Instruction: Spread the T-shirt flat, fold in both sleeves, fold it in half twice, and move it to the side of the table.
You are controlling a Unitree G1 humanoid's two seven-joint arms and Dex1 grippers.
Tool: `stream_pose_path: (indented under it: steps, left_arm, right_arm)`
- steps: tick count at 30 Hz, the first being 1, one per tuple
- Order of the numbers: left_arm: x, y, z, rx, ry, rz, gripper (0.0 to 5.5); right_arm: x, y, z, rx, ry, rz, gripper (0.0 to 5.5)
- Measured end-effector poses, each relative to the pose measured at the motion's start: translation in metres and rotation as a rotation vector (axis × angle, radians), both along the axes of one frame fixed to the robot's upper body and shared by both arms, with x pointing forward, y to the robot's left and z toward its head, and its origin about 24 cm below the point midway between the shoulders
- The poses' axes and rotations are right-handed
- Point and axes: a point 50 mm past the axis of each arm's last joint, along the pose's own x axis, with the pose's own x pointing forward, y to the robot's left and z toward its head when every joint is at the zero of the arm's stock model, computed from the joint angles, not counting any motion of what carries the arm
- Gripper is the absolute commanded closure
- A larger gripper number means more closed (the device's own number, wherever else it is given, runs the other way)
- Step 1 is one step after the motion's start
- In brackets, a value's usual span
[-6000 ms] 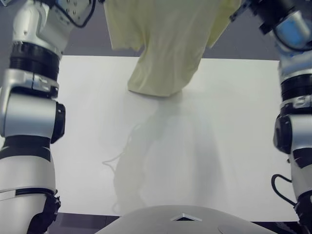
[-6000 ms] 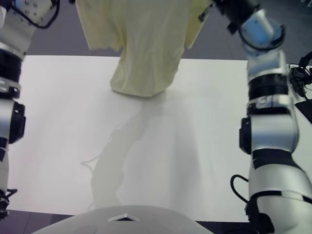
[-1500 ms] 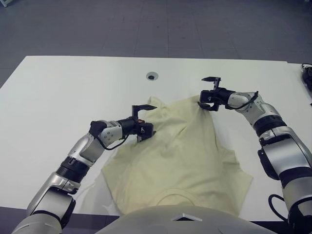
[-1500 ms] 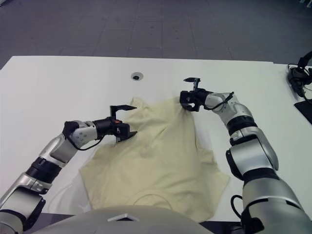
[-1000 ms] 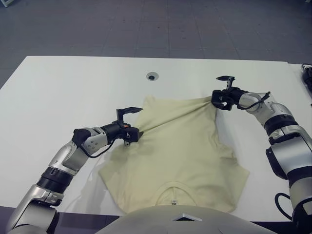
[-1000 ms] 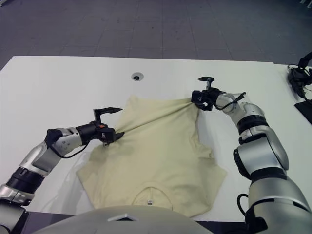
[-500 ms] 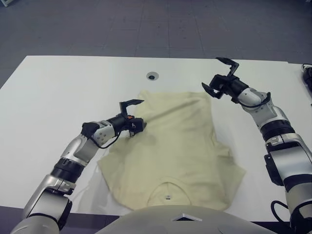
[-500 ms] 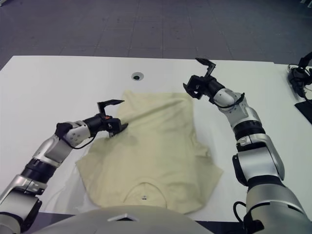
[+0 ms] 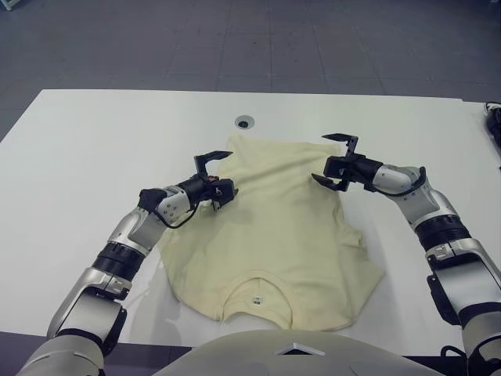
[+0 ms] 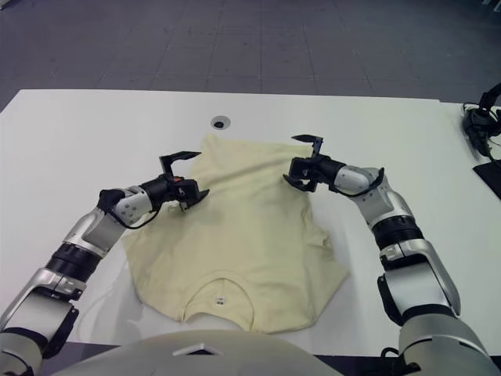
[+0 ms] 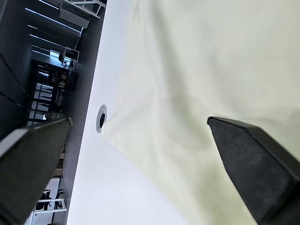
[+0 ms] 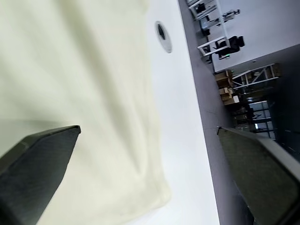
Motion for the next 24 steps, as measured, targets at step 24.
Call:
stream_pose_path:
  steps: [24]
  left_arm:
    - [-0.082,0.024,0.036,-0.243,-0.038,0.130,0.11]
  right_arm:
    - [0.020,0.001,0.032,0.210,-0.272,-0.054,0.10]
